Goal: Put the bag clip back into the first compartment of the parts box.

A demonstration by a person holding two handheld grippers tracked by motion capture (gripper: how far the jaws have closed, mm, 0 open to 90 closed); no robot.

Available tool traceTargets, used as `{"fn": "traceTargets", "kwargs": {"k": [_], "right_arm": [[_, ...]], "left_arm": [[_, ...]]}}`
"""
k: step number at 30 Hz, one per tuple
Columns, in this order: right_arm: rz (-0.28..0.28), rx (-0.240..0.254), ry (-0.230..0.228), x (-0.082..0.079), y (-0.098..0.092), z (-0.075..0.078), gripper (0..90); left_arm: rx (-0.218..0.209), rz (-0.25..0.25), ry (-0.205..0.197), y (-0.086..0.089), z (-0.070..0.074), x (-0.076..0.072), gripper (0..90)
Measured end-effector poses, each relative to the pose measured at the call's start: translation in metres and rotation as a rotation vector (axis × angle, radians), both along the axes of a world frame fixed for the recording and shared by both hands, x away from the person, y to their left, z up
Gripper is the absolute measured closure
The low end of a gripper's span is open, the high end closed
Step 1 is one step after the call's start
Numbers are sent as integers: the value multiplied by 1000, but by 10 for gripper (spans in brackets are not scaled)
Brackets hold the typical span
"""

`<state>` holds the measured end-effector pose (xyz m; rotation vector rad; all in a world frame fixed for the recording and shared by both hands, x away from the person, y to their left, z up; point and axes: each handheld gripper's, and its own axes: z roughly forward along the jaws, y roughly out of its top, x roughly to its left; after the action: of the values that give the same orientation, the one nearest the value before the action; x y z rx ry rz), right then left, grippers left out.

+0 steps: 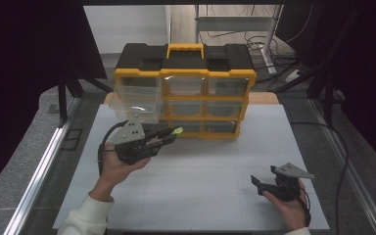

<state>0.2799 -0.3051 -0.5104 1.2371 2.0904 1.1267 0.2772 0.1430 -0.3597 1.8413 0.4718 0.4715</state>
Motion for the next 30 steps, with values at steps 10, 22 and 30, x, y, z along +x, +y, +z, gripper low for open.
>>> {"fn": "traceTargets", "kwargs": {"k": [10, 22, 30], "right_arm": [[0, 1, 2, 0, 0, 0, 137], [0, 0, 1, 0, 0, 0, 137], [-1, 1, 0, 0, 0, 0, 137]], "left_arm": [[-27, 19, -11, 5, 3, 0, 778], [-40, 36, -16, 10, 5, 1, 778], [-59, 57, -31, 17, 9, -2, 778]]}}
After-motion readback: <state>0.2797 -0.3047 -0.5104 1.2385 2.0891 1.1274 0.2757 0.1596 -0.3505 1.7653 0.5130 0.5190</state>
